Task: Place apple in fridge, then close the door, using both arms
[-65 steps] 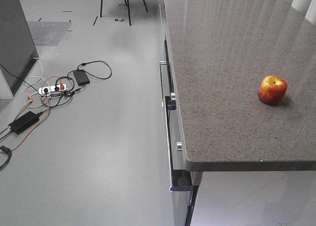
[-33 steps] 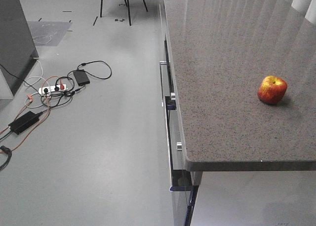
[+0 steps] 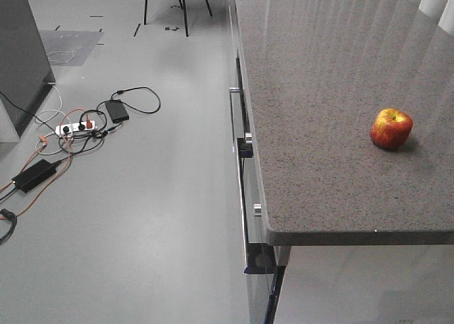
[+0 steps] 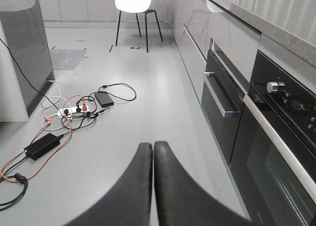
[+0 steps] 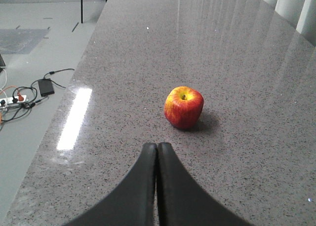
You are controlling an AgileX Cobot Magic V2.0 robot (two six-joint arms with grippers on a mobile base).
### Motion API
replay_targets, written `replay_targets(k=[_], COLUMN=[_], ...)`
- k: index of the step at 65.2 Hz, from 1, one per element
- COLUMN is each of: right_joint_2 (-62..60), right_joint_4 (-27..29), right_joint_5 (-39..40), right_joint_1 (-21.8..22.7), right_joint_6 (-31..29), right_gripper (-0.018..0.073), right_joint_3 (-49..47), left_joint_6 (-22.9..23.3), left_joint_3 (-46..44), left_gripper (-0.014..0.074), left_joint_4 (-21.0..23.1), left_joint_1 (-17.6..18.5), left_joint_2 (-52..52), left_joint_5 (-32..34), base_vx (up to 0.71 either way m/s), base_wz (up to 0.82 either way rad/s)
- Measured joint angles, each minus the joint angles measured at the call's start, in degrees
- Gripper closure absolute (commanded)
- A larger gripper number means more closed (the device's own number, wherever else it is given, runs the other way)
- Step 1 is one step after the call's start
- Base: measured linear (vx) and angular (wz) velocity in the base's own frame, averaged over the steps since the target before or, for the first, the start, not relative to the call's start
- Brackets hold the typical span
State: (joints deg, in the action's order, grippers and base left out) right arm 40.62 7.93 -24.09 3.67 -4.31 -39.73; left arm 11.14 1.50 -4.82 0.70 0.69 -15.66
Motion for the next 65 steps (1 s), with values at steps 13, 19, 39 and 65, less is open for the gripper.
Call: replay_targets(k=[13, 19, 39, 65], right_joint_2=[0.13, 0.13, 0.13, 0.13], right_joint_4=[-2.33, -3.48, -4.64, -6.19], right_joint_5=[1.55, 1.60, 1.57, 1.83], right_joint_1=[0.00, 0.00, 0.00, 0.00], right_joint_6=[0.00, 0.00, 0.00, 0.04], right_gripper=[0.0499, 0.0409, -0.0046, -0.0134], right_joint_3=[0.00, 0.00, 0.00, 0.00], left_joint_6=[0.00, 0.00, 0.00, 0.00], left_joint_3=[0.00, 0.00, 0.00, 0.00], left_gripper=[0.0602, 0.0602, 0.0602, 0.0602], left_joint_4=[0.00, 0.00, 0.00, 0.00], left_joint_1=[0.00, 0.00, 0.00, 0.00], left_joint_2=[0.00, 0.00, 0.00, 0.00], left_joint_5=[0.00, 0.00, 0.00, 0.00], base_vx=[0.00, 0.00, 0.00, 0.00], base_wz=[0.00, 0.00, 0.00, 0.00])
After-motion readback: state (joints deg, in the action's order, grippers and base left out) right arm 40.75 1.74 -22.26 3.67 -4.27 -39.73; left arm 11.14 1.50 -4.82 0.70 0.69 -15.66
